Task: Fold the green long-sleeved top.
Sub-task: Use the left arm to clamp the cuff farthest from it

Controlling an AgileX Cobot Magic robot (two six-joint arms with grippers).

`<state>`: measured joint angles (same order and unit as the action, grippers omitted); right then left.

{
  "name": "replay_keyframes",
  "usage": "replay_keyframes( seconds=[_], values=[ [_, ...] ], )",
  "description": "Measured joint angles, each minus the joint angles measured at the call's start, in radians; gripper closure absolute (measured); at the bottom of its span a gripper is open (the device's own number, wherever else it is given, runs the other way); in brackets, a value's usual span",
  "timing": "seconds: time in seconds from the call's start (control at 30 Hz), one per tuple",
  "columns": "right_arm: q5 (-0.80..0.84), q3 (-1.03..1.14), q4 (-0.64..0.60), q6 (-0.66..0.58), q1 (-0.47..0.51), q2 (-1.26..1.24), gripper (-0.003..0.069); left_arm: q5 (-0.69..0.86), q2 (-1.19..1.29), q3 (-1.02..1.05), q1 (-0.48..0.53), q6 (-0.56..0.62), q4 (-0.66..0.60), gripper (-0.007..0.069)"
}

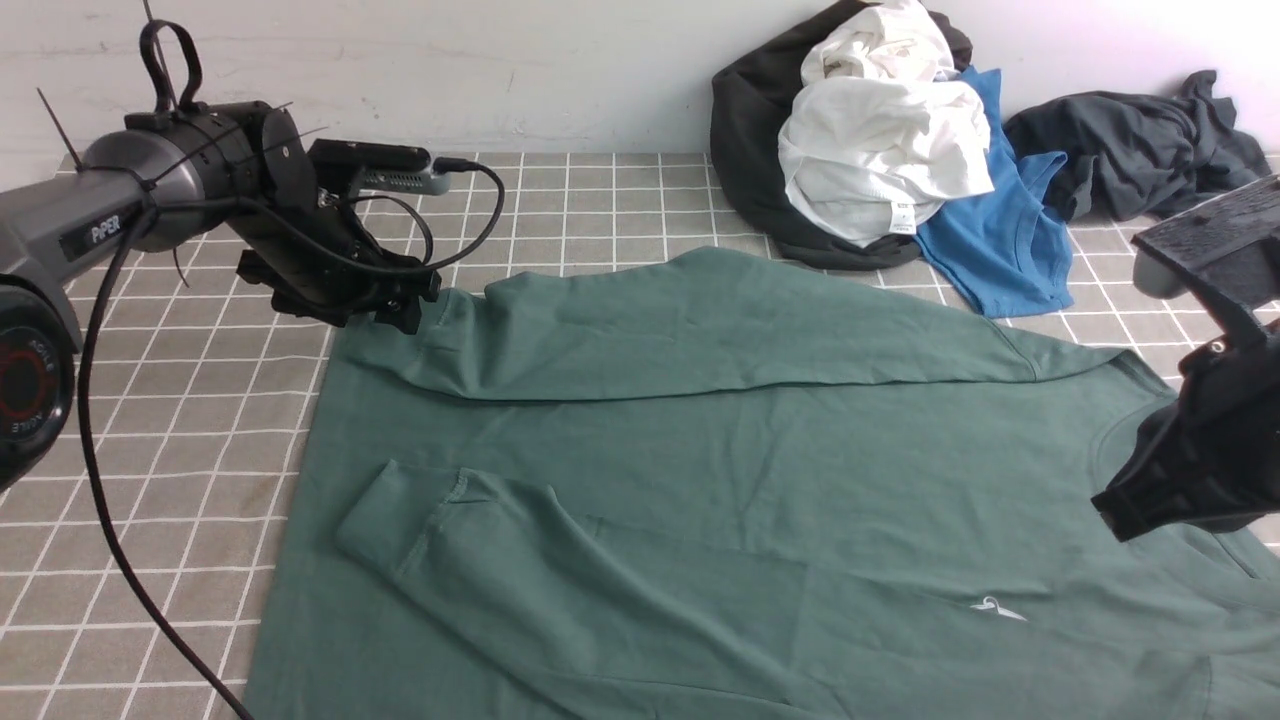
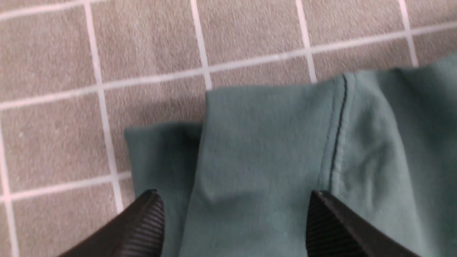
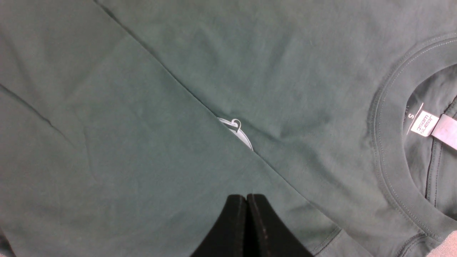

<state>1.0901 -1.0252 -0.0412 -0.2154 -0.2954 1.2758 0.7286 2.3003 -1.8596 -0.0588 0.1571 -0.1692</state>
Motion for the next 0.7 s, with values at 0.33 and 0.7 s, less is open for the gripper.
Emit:
replay_keyframes(
  seconds=[0.33, 0.7],
  values=[
    [-0.025, 0.0, -0.015, -0.002, 0.0, 0.0, 0.0675, 0.037, 0.034, -0.015, 0.0, 0.01, -0.002, 0.0342],
    [-0.025, 0.0, -0.018, -0.002, 0.0, 0.0, 0.0675, 0.164, -0.052, -0.016, 0.0, 0.019, -0.013, 0.0599]
  ],
)
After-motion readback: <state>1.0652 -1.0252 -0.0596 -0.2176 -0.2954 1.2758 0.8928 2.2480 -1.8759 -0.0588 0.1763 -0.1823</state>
